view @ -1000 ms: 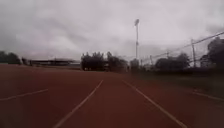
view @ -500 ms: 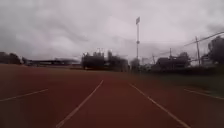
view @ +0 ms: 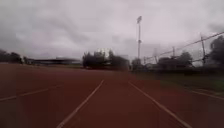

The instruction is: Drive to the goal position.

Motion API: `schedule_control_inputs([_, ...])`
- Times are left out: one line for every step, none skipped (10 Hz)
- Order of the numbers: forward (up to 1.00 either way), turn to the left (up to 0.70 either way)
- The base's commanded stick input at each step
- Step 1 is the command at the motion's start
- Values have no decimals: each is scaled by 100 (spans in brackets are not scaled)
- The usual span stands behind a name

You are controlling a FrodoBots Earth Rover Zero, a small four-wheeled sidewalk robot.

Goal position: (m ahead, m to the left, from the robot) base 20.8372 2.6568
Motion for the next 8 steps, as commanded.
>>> schedule_control_inputs([70,0])
schedule_control_inputs([70,0])
schedule_control_inputs([70,0])
schedule_control_inputs([70,0])
schedule_control_inputs([70,0])
schedule_control_inputs([70,0])
schedule_control_inputs([70,0])
schedule_control_inputs([70,0])
